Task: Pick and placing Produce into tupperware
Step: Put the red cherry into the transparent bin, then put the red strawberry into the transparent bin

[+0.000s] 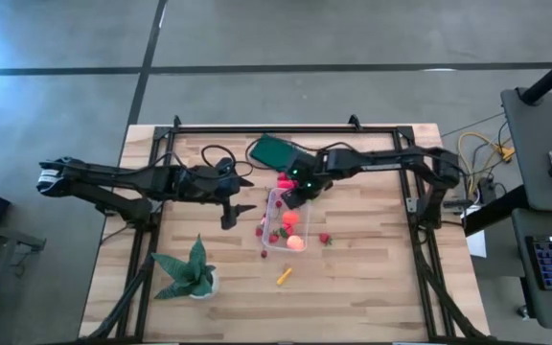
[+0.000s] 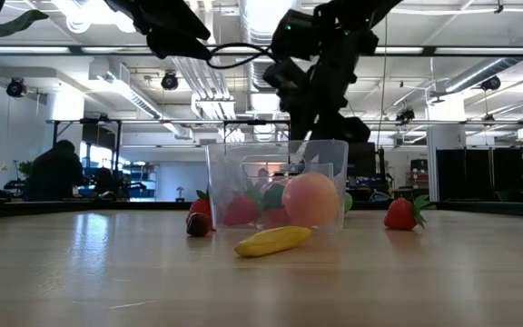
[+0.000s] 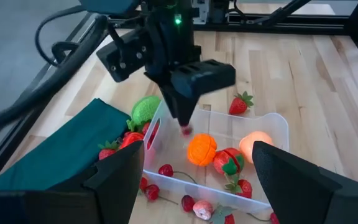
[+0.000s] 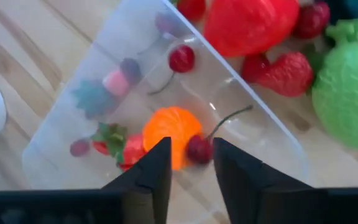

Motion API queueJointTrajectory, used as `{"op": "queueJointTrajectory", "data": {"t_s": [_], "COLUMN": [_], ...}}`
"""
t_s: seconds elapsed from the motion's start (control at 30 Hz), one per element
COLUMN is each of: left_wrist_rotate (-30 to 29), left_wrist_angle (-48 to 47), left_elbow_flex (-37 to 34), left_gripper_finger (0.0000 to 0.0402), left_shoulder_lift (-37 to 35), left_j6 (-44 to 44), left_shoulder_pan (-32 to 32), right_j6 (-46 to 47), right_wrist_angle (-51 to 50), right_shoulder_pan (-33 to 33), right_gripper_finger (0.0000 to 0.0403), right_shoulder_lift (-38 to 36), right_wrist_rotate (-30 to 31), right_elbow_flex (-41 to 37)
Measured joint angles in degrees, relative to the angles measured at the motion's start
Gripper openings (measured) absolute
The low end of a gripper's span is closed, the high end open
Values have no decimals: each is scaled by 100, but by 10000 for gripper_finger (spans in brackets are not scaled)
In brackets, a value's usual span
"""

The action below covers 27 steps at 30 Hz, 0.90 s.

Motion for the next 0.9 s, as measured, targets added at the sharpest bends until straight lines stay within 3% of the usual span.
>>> {"op": "queueJointTrajectory", "data": {"t_s": [0.23,0.37,0.57,0.67,0.9], "left_wrist_rotate": [129,296,634,658,618], "left_wrist_angle": [-158,-172,-298,-436,-299], "left_elbow_flex": [4,7,-7,-15,-17], "left_gripper_finger": [283,283,283,283,283], "left_shoulder_lift": [-35,-70,-150,-201,-288], "left_j6": [401,565,587,597,576], "left_shoulder_pan": [0,-2,-2,-2,-2], "right_j6": [124,-221,-1616,-1447,-1040], "right_wrist_angle": [-54,-541,-1554,-2256,-2106], "right_shoulder_pan": [175,310,971,1214,1605], "right_gripper_finger": [196,220,228,228,228], "right_shoulder_lift": [-25,-303,-670,-633,-617], "right_wrist_rotate": [875,1230,2048,2306,2537], "right_elbow_flex": [520,541,410,388,386]}}
